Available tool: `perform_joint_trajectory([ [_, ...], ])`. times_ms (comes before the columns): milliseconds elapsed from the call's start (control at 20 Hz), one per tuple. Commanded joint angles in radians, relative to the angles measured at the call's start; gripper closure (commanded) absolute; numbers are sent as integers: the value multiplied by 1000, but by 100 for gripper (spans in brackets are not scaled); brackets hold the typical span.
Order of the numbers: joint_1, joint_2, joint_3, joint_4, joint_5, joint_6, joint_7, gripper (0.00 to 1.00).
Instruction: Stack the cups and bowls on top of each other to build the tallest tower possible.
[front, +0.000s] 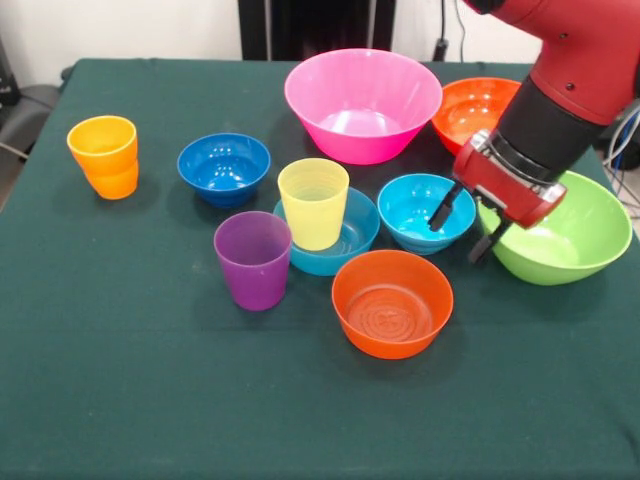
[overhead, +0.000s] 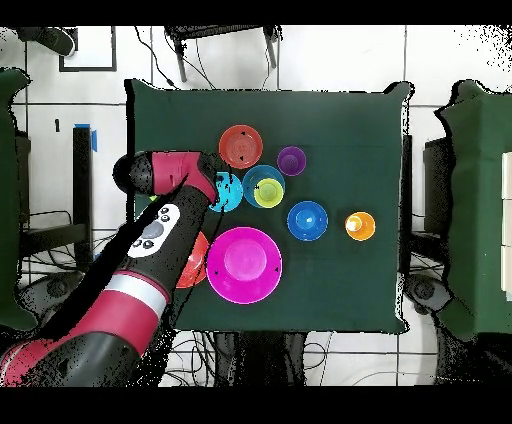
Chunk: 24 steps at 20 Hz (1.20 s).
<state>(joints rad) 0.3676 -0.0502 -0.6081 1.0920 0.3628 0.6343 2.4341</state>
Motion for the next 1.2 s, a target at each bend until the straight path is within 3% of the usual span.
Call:
perform_joint_trajectory([
  [50, 23, 33, 59, -45, 40, 103, 240, 0],
  [200, 27, 44, 62, -35, 39, 68, 228, 0],
  [600, -39, 42, 211, 132, -21, -276, 91, 0],
  [1200, -69, 55, 240, 148, -51, -346, 45, 0],
])
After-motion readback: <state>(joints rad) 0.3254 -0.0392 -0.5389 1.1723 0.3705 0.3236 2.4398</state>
